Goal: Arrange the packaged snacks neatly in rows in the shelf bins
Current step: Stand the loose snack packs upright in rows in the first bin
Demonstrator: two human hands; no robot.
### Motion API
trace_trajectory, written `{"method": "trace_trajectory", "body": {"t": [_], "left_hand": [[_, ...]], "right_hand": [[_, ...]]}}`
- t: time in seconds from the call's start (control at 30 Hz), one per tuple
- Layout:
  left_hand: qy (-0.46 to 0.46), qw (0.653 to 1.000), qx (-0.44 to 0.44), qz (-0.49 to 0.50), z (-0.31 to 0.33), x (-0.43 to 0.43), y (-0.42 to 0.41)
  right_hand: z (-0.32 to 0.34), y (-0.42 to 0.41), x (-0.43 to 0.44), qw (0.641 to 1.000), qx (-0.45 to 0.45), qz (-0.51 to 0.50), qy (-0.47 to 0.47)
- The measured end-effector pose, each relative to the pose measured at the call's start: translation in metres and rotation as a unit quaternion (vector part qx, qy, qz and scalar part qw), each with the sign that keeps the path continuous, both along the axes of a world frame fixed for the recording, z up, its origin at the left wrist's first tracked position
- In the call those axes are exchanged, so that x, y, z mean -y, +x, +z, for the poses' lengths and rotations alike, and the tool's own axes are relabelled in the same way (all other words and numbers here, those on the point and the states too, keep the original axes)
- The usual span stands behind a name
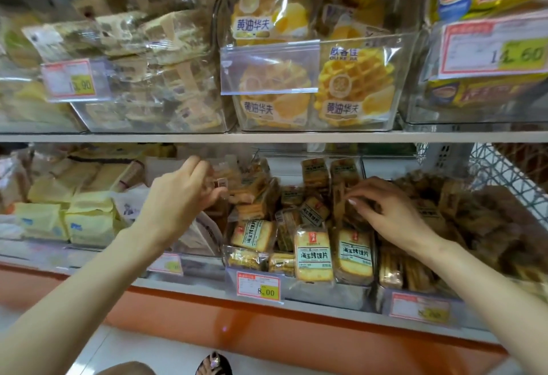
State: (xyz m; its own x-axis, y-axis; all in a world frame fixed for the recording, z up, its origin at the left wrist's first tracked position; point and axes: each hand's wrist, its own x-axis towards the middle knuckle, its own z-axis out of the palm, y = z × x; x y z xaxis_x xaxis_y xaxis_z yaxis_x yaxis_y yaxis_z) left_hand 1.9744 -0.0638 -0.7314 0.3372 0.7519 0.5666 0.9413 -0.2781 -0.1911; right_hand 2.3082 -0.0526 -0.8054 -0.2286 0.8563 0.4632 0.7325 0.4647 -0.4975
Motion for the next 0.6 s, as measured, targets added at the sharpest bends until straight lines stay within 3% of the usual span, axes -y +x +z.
{"method": "trace_trajectory", "body": {"t": [0.07,0.13,0.3,0.37,0.47,0.6], "left_hand": [[0.077,0.994,-0.002,-0.081,-0.008,0.016,0.006],[0.072,0.985,0.031,-0.155,-0.012,0.015,0.017],[-0.071,0.95,0.175,-0.249,-0.03,-0.007,0.067],[-0.131,0.927,0.234,-0.263,-0.037,-0.014,0.084],[-0.176,0.893,0.306,-0.278,-0.043,-0.016,0.105],[-0.205,0.878,0.331,-0.278,-0.048,-0.012,0.112]], "right_hand": [[0.001,0.0,0.003,1.0,-0.004,-0.002,-0.014],[0.001,0.0,0.007,0.999,-0.022,-0.008,-0.031],[0.013,-0.004,0.018,0.976,-0.168,0.013,-0.139],[0.016,-0.007,0.02,0.97,-0.175,0.036,-0.165],[0.015,-0.012,0.019,0.978,-0.152,0.049,-0.135],[0.014,-0.012,0.02,0.992,-0.113,0.038,-0.042]]}}
